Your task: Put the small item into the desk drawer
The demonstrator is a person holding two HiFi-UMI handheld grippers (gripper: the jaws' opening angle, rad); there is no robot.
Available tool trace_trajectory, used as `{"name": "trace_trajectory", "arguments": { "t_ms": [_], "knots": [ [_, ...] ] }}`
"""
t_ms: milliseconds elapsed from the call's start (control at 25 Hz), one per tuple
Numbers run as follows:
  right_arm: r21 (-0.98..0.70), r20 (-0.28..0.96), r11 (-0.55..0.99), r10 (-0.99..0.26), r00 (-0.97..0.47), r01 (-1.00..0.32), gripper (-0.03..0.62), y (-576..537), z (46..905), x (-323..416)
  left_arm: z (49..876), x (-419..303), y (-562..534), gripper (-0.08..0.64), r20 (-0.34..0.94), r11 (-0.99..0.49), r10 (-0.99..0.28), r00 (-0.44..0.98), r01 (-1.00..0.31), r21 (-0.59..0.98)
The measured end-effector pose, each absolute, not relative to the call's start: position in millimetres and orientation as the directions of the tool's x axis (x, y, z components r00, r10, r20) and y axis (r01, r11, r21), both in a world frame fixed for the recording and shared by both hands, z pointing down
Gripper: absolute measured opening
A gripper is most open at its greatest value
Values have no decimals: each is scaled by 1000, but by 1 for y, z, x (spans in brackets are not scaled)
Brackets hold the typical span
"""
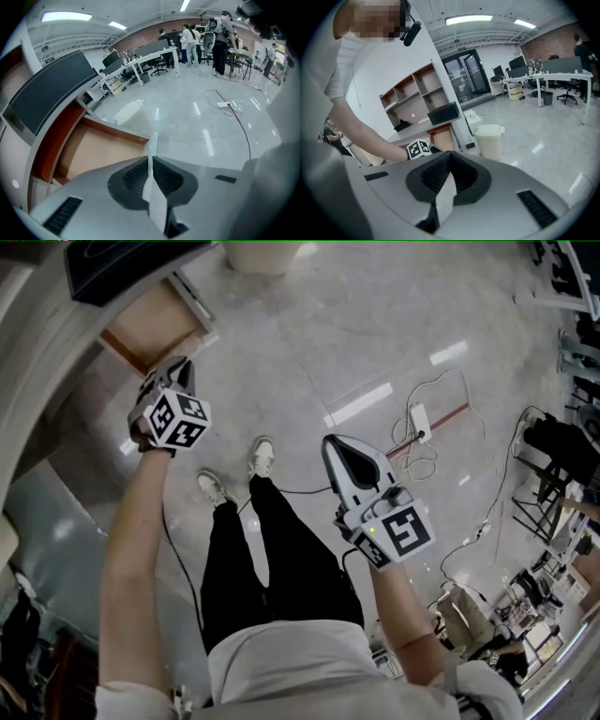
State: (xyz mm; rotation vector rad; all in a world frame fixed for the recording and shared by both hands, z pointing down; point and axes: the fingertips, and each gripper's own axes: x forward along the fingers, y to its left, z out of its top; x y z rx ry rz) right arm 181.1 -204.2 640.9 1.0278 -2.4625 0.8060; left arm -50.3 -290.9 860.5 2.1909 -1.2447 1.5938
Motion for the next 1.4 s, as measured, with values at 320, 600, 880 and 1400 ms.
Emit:
{"name": "trace_trajectory", "arguments": {
  "t_ms": [320, 600, 880, 1400],
  "knots": [
    [-379, 511, 573, -526, -680, -727, 21, -194, 643, 186, 858, -46, -287, 20, 856, -645, -509, 95, -700, -306],
    [-387, 470, 598, -527, -708, -702, 21, -196, 631, 168, 824, -61, -287, 18, 826, -543, -553, 109, -799, -258],
    [-382, 406, 638, -534, -742, -669, 21, -202, 605, 144, 783, -77, -279, 18, 778, -355, -618, 110, -922, -152],
    [-304, 305, 717, -551, -777, -628, 22, -178, 492, 128, 641, -94, -232, 18, 680, -222, -720, 140, -974, -34]
  ]
}}
